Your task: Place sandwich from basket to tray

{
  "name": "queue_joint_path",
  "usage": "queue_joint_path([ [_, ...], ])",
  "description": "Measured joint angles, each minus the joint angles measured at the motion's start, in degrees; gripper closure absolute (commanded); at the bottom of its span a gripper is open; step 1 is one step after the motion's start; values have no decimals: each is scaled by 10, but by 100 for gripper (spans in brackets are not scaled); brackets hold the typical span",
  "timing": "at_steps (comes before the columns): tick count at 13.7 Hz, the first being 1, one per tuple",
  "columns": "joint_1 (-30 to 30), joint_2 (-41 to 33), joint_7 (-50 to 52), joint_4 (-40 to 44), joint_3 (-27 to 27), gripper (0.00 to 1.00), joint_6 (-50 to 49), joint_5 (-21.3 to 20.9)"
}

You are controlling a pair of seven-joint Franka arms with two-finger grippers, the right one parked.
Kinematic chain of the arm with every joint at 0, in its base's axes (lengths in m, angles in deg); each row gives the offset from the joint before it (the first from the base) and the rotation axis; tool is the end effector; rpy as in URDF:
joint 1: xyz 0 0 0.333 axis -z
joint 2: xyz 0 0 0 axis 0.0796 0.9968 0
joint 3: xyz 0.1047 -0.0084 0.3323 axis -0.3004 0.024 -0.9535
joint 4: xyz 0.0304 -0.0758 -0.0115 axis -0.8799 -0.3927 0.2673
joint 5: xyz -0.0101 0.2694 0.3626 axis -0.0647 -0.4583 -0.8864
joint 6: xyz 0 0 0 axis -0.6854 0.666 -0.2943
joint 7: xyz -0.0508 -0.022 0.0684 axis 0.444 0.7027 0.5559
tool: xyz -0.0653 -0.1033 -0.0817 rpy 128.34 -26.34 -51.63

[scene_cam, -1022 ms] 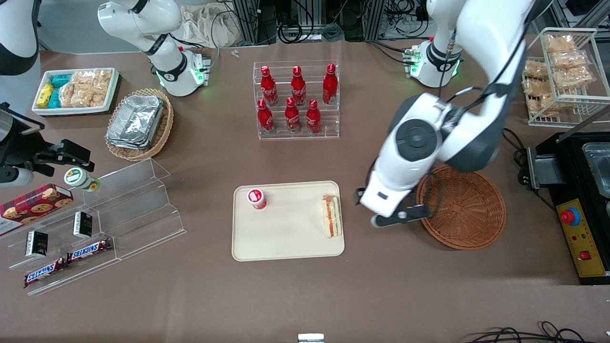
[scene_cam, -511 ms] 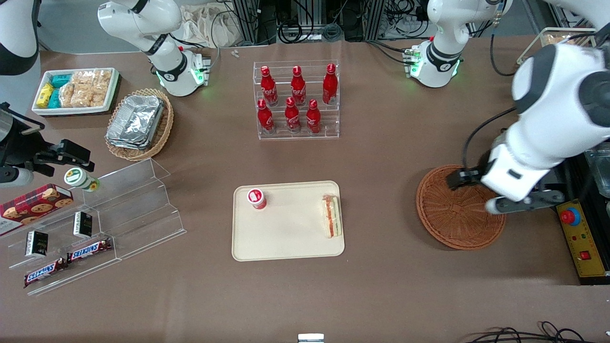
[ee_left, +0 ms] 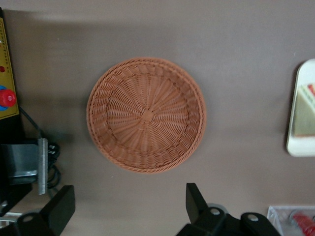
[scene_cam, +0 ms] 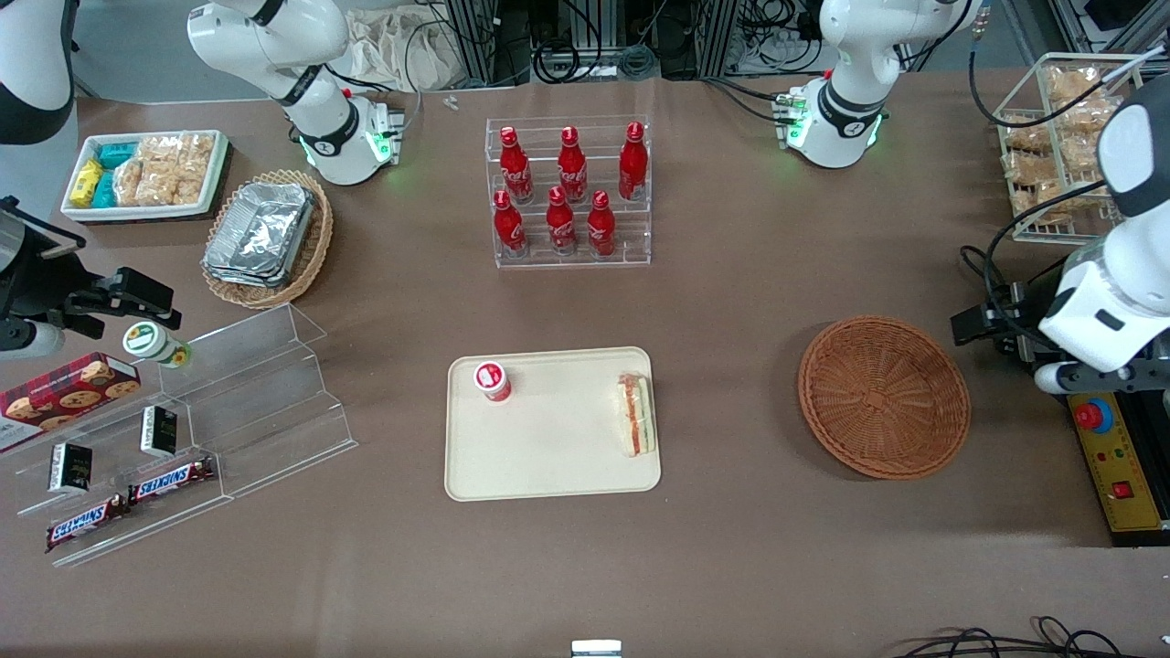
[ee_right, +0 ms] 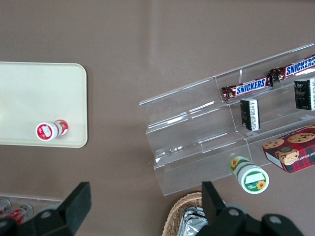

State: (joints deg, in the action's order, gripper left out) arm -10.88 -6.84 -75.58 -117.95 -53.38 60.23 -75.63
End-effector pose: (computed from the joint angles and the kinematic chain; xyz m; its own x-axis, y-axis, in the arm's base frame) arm 0.6721 -0.0232 0.5337 0.9970 0.0011 -0.0777 0.0020 -0.9999 0.0104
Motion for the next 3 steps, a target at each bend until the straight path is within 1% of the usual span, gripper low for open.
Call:
queue_joint_path([
  [3,3,-8,-25,7,-21,0,-10,1],
])
